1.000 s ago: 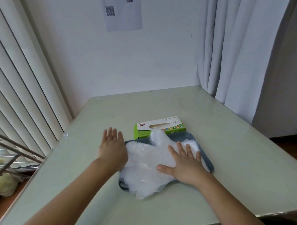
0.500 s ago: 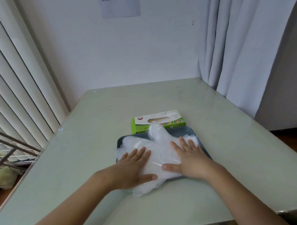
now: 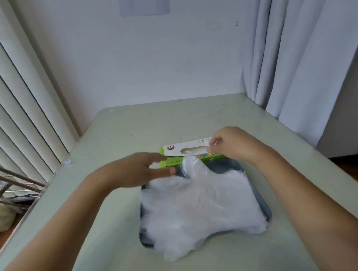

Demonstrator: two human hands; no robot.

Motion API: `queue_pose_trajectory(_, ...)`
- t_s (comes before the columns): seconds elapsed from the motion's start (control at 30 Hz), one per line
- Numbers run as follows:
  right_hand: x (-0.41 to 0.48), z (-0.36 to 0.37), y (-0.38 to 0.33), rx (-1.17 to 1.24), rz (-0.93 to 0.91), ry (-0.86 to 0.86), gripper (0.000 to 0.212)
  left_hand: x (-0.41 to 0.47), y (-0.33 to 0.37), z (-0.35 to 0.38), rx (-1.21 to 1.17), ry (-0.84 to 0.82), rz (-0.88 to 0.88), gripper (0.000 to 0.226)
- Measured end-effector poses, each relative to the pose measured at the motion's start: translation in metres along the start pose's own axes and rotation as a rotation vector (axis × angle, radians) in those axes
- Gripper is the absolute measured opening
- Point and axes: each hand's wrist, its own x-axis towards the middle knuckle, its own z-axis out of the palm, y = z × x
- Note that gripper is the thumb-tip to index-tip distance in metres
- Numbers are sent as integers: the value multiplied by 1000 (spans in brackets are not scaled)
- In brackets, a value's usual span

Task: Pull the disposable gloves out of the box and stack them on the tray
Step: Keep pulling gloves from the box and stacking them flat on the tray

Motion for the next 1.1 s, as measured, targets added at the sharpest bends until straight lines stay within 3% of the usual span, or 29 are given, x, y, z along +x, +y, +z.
queue_pose_trajectory(0.13,42,23,-18,-84,62,-14,31,45,-6,3,-124,159,46,54)
queue_pose_trajectory(0.3,66,58,-28,-171,170,-9,51,88,-7,27,-105,112,60,74)
queue_pose_trajectory(0.37,72,65,-30,-202,193,-24,42,100,-9,36,-82,64,52,77)
queue_pose_trajectory(0.53,76,63,-31,-244,175,4,17,113,-16,52,-93,74,81,57)
queue_pose_trajectory(0.6,74,63,-27,-235,160,43,27,116,-22,58,-106,83,77,59)
queue_pose_trajectory(0.8,89,61,8,117,275,55,25,120,-28,65,-91,118,102,57)
queue_pose_trajectory(0.97,88,63,20,352,193,88,32,118,-28,62,-97,123,123,53)
queue_pose_trajectory(1.1,77,51,20,756,129,-9,16,120,-28,62,-47,111,108,53)
